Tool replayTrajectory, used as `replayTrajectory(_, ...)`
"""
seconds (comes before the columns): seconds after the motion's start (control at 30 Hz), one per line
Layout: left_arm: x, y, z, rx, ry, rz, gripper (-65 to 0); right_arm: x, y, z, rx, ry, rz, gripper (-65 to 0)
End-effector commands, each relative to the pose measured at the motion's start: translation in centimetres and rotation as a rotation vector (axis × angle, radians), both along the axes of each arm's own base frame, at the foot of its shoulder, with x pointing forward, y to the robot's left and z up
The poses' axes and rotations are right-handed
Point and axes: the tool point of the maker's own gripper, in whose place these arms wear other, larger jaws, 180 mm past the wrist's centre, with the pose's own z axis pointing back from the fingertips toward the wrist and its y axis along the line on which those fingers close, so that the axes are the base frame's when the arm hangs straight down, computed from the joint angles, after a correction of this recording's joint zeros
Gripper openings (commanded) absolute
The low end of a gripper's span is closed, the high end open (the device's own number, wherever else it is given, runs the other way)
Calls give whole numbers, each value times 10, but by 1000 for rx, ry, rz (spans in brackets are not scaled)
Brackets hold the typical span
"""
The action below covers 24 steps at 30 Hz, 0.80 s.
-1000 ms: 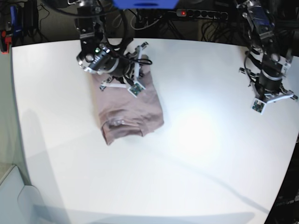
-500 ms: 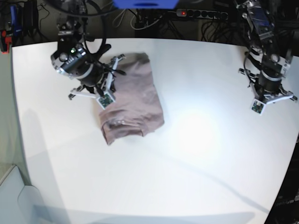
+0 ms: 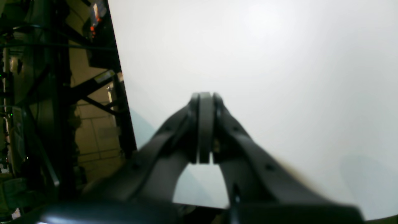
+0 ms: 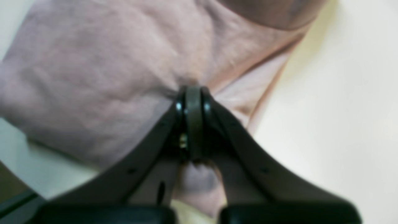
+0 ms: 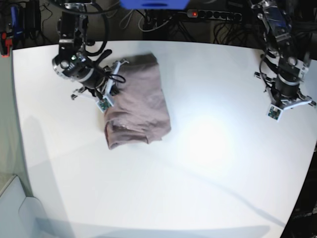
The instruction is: Layout the t-shirt on the table in an organized manner, then fold the t-shirt properly
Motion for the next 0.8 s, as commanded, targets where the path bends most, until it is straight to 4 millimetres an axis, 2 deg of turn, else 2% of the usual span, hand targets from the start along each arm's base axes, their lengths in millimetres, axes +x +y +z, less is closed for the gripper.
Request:
replayTrajectory(0.0,1,2,8,13,-29,-3,-649,3,-1,10,-6,-28,0,-650)
replayTrajectory(0.23,-7,-13,2,-29,-26,2,-649,15,-31,74,-23,-208,-131,-650)
replayTrajectory(0.3,-7,-18,4,-41,-34,5,-649,11,-42,82,-15,-229,-185,-650)
replayTrajectory(0.4,-16,-29,-5,-88,-22,16,-649,6,-66,80,-28,-223,-258,-650)
replayTrajectory(0.57,-40,-51,-24,-236,12,-7,-649,-18,-107,68,-86,-173,-364,-650)
replayTrajectory(0.67,-60,-58,-36,-287,55,-7,-649,-37,-129,62,-122,-137,-421,-650)
replayTrajectory(0.77,-79,-60,-47,-303,102,-2,-649,-47,-144,56,-154,-108,-432,-650)
